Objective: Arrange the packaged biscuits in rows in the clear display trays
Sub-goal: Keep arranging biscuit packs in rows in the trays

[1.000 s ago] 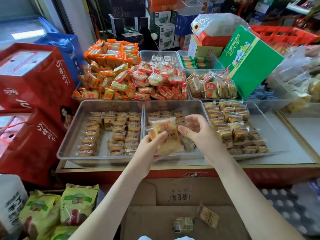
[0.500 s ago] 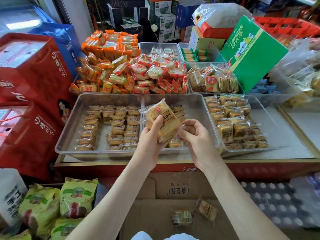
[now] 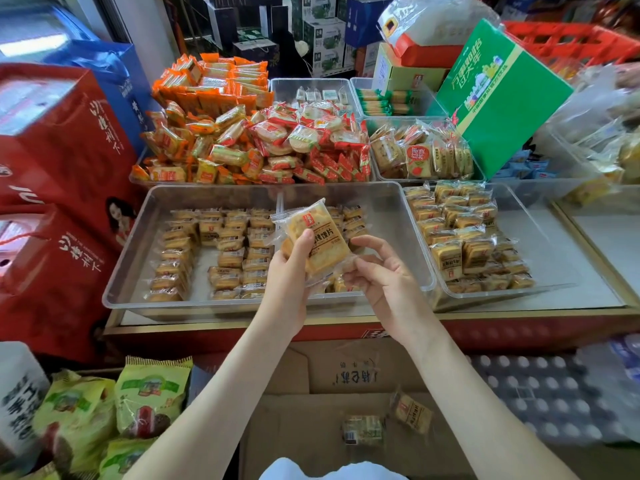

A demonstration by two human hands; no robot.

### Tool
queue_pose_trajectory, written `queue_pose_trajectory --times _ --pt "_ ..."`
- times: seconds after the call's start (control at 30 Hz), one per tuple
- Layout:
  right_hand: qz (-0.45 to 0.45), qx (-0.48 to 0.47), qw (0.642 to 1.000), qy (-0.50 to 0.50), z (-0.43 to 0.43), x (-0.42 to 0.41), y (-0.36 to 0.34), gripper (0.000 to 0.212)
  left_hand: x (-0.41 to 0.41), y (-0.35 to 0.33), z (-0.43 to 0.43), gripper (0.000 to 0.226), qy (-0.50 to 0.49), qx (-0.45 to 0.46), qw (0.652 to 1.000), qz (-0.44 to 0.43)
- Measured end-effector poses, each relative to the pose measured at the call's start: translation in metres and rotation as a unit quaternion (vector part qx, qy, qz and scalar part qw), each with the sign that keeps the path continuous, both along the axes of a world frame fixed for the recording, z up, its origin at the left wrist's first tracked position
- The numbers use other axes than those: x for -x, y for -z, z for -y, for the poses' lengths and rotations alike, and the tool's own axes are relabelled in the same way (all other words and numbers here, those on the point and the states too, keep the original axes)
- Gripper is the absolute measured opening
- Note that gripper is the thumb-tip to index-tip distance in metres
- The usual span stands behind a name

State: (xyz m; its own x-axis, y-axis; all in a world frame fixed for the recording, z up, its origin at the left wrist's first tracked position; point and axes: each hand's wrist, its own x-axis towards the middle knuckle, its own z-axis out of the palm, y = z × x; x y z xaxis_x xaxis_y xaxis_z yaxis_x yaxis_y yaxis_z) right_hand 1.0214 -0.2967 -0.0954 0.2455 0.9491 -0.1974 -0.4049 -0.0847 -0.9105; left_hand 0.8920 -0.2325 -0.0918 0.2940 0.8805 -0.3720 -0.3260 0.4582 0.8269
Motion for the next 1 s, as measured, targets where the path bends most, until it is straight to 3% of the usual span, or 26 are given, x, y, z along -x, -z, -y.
queue_pose_trajectory --times 0.07,0.17,0.27,0.37,0.43,0.53,0.6,0.7,0.77,0.83,1.0 --pt "0.097 0.016 0.995 0.020 -0.002 -0.003 0.000 0.026 0.001 -0.001 -0.001 0.035 -0.001 -0.039 0.998 -0.049" --pt "0.242 -0.002 0.970 0.005 -0.005 -0.002 -0.009 0.021 0.001 -0.003 0.001 0.045 0.012 -0.128 0.973 -0.194" --pt "0.295 0.011 0.955 -0.031 -0.010 0.004 -0.016 0.036 -0.002 -0.006 0.008 0.051 0.063 -0.201 0.945 -0.248" --pt "0.323 0.047 0.945 0.019 -0.014 0.003 -0.016 0.047 -0.001 -0.005 0.010 0.046 0.137 -0.250 0.923 -0.259" --pt "0.227 0.061 0.972 0.017 -0.015 -0.004 -0.016 0.042 0.003 -0.003 0.007 0.033 0.158 -0.238 0.927 -0.245" --pt "-0.005 0.052 0.998 -0.028 -0.012 -0.020 -0.016 0.040 0.013 0.001 -0.001 0.019 0.138 -0.154 0.964 -0.164" --pt "-0.164 0.035 0.986 -0.024 -0.009 -0.028 -0.013 0.040 0.020 0.002 -0.007 0.026 0.120 -0.060 0.990 -0.046" --pt "-0.296 -0.006 0.954 -0.040 -0.007 -0.034 -0.007 0.049 0.031 0.006 -0.012 0.046 0.126 0.024 0.986 0.106" --pt "-0.337 -0.024 0.940 -0.049 -0.007 -0.032 -0.006 0.054 0.035 0.010 -0.011 0.055 0.158 0.035 0.974 0.157" --pt "-0.340 -0.038 0.937 -0.067 -0.008 -0.029 -0.007 0.051 0.032 0.011 -0.007 0.046 0.176 0.029 0.970 0.164" --pt "-0.319 -0.045 0.943 -0.083 -0.008 -0.023 -0.007 0.047 0.021 0.011 0.001 0.032 0.169 -0.017 0.985 0.023"
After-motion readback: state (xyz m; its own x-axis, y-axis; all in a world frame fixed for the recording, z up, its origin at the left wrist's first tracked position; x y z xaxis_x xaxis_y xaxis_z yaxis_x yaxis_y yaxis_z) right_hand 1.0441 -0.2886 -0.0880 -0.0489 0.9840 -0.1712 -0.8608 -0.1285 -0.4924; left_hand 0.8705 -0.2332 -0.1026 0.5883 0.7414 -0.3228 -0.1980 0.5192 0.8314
